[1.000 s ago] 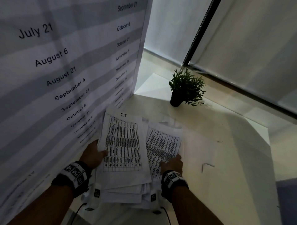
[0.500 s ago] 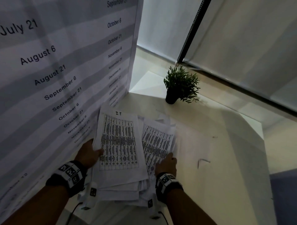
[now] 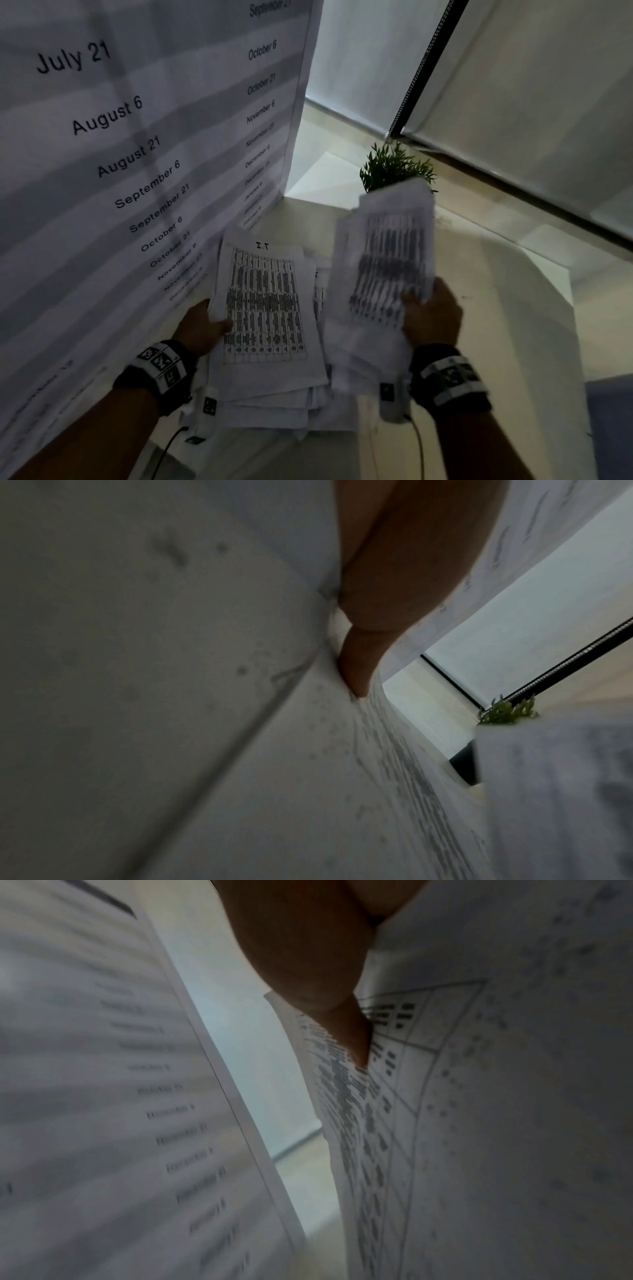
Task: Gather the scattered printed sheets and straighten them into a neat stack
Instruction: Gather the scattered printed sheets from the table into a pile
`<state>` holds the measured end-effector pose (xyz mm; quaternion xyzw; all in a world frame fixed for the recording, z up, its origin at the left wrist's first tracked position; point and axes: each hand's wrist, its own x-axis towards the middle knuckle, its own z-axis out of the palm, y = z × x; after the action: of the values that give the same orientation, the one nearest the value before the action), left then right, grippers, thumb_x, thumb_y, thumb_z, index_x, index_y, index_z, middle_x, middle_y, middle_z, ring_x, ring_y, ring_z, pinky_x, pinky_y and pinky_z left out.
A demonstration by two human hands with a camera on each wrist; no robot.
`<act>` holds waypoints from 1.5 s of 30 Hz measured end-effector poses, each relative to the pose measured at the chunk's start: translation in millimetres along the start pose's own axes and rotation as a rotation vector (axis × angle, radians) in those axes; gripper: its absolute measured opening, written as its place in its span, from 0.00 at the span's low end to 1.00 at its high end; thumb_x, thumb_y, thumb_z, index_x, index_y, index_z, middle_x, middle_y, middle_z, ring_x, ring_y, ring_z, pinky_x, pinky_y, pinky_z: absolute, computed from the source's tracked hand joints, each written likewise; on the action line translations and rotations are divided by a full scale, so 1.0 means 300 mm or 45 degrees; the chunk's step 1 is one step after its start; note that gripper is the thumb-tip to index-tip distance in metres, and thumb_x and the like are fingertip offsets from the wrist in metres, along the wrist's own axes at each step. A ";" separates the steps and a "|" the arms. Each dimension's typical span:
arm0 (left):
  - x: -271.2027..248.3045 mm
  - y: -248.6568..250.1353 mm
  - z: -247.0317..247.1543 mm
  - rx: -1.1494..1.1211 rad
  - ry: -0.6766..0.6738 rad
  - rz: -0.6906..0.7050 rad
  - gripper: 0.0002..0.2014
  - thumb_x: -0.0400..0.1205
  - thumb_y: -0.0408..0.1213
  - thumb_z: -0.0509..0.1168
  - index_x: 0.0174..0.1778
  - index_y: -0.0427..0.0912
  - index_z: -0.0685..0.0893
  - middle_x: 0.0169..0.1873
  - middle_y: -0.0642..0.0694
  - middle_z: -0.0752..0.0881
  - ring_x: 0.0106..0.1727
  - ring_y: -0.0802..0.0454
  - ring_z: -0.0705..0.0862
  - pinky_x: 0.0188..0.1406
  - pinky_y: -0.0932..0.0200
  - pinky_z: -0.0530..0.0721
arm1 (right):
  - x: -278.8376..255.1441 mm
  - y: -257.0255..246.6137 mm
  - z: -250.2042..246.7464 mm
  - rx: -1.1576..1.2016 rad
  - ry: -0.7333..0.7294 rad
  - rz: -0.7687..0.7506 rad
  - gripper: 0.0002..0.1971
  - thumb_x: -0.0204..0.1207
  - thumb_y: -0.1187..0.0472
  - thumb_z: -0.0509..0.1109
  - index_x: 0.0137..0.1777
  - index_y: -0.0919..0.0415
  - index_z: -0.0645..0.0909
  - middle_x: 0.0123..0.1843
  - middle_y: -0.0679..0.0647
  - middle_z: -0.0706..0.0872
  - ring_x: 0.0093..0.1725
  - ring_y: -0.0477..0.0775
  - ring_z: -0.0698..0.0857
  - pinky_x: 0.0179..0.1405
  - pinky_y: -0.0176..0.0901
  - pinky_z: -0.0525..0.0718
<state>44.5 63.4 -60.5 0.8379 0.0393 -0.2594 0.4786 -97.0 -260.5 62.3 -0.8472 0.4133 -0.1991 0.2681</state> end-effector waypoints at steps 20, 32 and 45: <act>0.009 0.067 0.144 -0.065 -0.003 -0.253 0.31 0.85 0.50 0.58 0.80 0.37 0.60 0.73 0.34 0.75 0.64 0.39 0.79 0.59 0.54 0.75 | -0.173 0.020 0.432 0.041 -0.745 0.150 0.25 0.83 0.65 0.59 0.81 0.60 0.62 0.77 0.55 0.72 0.75 0.55 0.71 0.76 0.39 0.63; 0.017 0.001 -0.024 -0.027 0.257 0.121 0.28 0.82 0.37 0.67 0.77 0.44 0.67 0.67 0.47 0.78 0.65 0.42 0.79 0.70 0.45 0.76 | -0.195 0.144 0.408 -0.352 -0.631 0.480 0.41 0.73 0.41 0.71 0.79 0.63 0.62 0.77 0.63 0.67 0.75 0.67 0.68 0.72 0.57 0.71; 0.009 -0.002 -0.034 -0.204 0.144 0.166 0.23 0.81 0.30 0.68 0.72 0.40 0.74 0.62 0.43 0.84 0.59 0.44 0.84 0.60 0.47 0.85 | -0.067 0.052 0.194 -0.093 -0.373 0.116 0.08 0.74 0.56 0.72 0.39 0.60 0.82 0.37 0.58 0.85 0.43 0.63 0.87 0.36 0.43 0.76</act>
<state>50.5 71.6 -58.1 0.8111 0.0323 -0.1761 0.5568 -85.4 -235.5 5.0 -0.8568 0.4147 -0.0459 0.3031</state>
